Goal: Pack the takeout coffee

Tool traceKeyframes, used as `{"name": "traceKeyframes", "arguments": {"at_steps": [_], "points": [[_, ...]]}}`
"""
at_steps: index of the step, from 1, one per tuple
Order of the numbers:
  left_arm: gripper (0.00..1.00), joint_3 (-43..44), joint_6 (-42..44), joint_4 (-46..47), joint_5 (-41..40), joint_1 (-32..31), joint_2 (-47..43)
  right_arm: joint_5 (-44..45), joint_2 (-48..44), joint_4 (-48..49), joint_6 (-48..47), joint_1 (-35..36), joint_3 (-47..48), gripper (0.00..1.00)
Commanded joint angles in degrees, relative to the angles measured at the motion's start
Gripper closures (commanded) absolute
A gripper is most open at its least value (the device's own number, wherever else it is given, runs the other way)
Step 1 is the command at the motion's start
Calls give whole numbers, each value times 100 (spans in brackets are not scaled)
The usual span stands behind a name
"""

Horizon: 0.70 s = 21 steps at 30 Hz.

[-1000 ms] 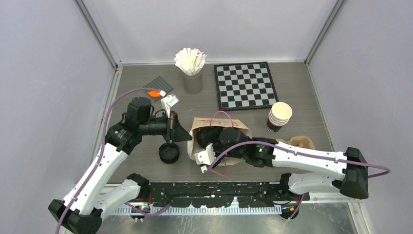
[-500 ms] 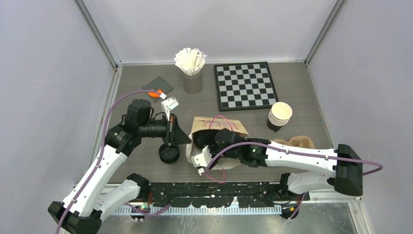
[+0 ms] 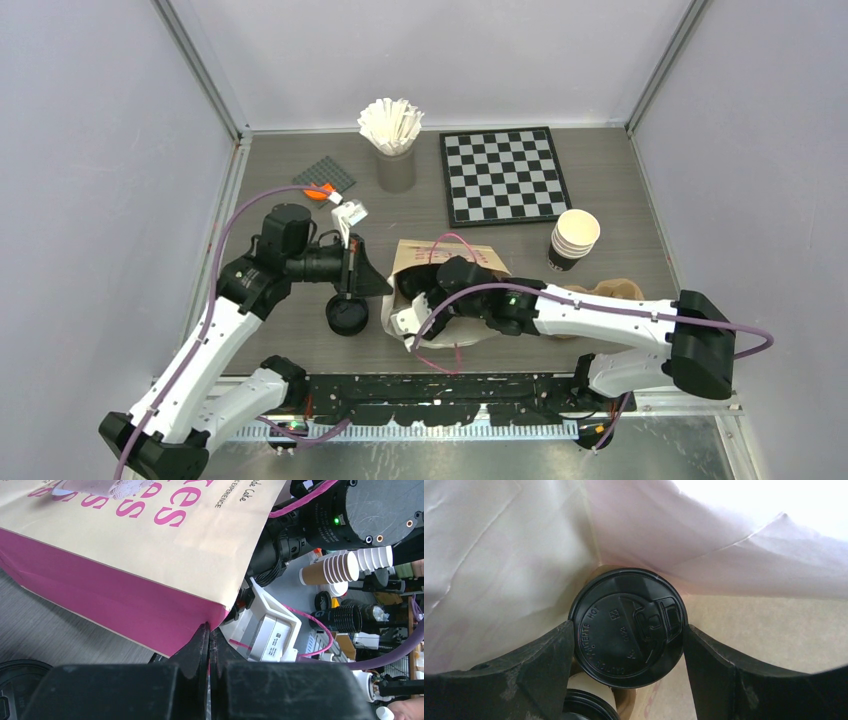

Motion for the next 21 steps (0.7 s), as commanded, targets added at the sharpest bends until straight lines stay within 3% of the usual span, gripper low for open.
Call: {"name": "traceKeyframes", "arguments": {"at_steps": [1, 21], "points": [[100, 71, -201, 57, 128, -17, 53, -255, 48, 301, -156, -84, -12, 37], [100, 172, -446, 56, 43, -22, 231, -272, 341, 258, -426, -227, 14, 37]]}}
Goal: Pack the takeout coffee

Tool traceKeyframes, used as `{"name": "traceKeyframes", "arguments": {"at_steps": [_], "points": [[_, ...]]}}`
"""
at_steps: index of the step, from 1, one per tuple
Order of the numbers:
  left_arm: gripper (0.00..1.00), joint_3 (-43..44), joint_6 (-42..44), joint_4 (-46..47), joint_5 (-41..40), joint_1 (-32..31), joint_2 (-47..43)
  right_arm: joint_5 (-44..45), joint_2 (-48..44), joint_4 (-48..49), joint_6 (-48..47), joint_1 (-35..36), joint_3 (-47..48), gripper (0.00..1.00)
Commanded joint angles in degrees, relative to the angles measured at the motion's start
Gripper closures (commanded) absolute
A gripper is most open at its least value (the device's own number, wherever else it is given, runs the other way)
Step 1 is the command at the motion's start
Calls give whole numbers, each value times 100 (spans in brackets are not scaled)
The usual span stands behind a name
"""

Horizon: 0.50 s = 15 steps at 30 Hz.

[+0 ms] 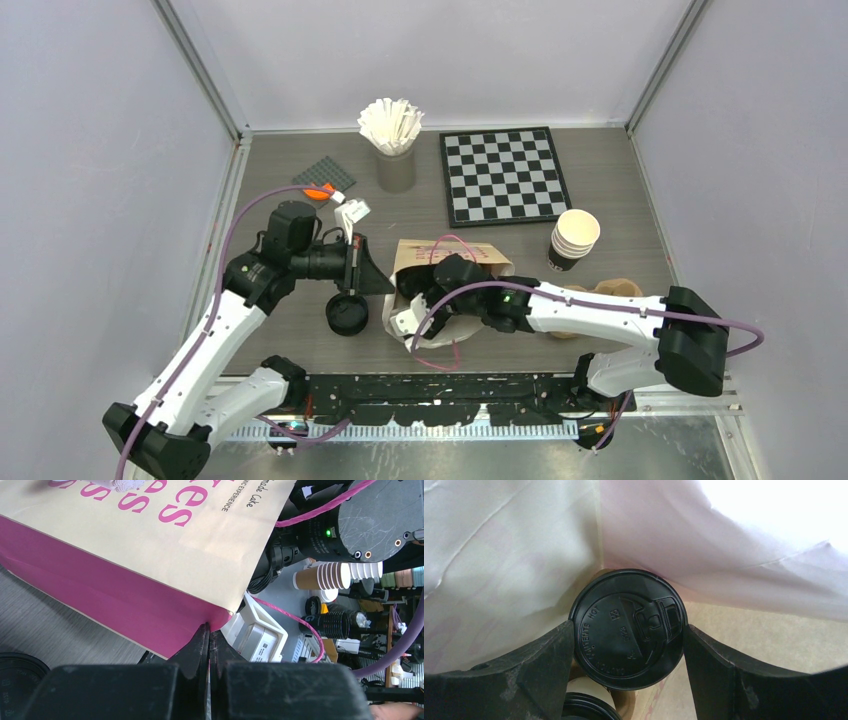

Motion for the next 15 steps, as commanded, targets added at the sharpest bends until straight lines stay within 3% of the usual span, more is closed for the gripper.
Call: {"name": "traceKeyframes", "arguments": {"at_steps": [1, 15], "points": [[100, 184, -108, 56, 96, -18, 6, 10, 94, 81, -84, -69, 57, 37], [100, 259, -126, -31, -27, -17, 40, 48, 208, -15, 29, -88, 2, 38]]}}
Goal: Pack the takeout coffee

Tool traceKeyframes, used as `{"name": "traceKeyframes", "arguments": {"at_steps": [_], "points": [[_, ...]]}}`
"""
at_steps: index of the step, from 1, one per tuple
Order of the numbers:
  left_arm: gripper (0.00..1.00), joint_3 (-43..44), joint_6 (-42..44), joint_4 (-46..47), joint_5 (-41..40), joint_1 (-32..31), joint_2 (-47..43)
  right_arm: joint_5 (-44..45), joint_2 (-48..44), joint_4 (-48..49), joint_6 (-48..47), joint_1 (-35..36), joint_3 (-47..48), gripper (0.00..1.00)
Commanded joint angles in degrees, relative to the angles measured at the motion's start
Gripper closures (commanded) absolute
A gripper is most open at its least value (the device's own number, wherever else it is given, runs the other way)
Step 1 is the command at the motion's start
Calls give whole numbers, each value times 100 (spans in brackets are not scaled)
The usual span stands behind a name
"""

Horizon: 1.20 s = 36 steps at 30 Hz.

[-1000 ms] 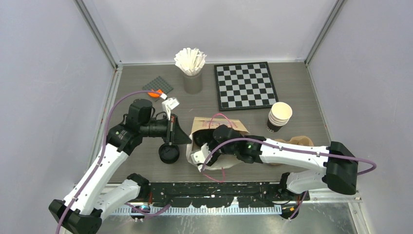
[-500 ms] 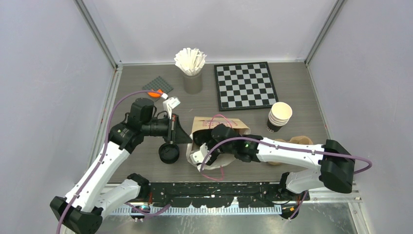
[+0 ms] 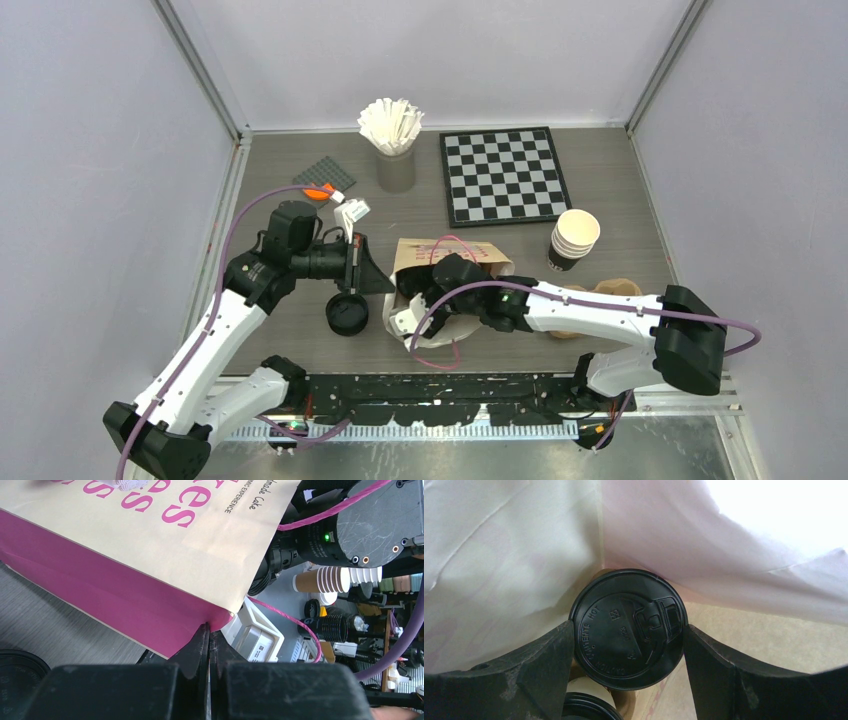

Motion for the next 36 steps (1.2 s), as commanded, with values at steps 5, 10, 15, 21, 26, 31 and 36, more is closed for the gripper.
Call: {"name": "traceKeyframes", "arguments": {"at_steps": [5, 10, 15, 21, 26, 31, 36], "points": [[100, 265, -39, -39, 13, -17, 12, 80, 188, -81, 149, -55, 18, 39], [100, 267, -39, -56, 3, -17, 22, 98, 229, -76, 261, -79, 17, 39], [100, 265, -50, -45, 3, -17, 28, 130, 264, -57, 319, -103, 25, 40], [100, 268, -85, -25, 3, -17, 39, 130, 284, -65, 422, -123, 5, 40], [100, 270, -121, -6, -22, -18, 44, 130, 320, -73, 416, -134, 6, 40], [100, 282, -124, -8, -51, -17, 50, 222, 317, -83, 419, -140, 22, 34], [100, 277, -112, -16, -76, -17, 66, 342, 199, -100, 446, -140, 122, 20]]}}
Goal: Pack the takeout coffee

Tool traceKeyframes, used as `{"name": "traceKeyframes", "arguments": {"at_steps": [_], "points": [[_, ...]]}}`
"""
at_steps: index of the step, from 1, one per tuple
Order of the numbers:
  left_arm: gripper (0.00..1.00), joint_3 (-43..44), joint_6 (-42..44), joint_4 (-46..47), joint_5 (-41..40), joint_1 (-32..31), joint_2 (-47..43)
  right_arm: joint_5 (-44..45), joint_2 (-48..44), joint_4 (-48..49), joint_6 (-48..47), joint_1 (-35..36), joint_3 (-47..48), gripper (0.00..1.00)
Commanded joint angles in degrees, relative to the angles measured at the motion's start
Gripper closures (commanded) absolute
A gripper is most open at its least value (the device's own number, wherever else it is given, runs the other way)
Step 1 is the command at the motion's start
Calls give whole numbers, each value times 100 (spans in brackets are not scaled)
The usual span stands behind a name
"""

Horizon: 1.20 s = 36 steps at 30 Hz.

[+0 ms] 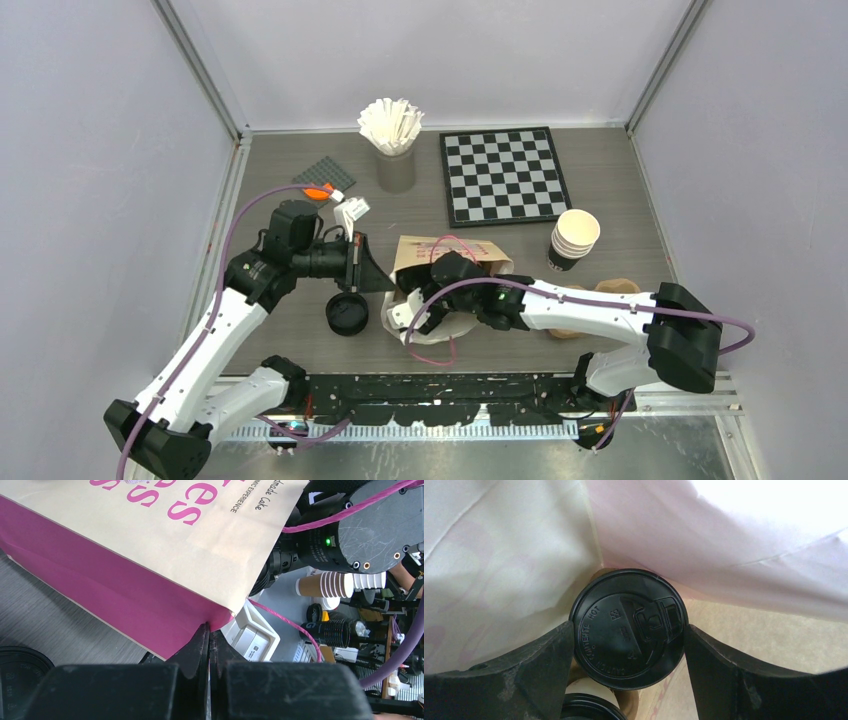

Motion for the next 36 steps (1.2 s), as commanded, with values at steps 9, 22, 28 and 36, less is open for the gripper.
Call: {"name": "traceKeyframes", "arguments": {"at_steps": [9, 22, 28, 36], "points": [[100, 265, -34, -10, 44, -17, 48, 131, -10, -291, 242, -72, 245, 7], [100, 312, -5, -32, -30, -18, 80, 72, -67, -482, 267, -77, 424, 7], [100, 359, -32, 4, -42, -18, 123, 61, -113, -539, 301, -76, 451, 6], [100, 389, -39, 28, -50, -17, 171, 58, -155, -637, 285, -75, 531, 4]]}}
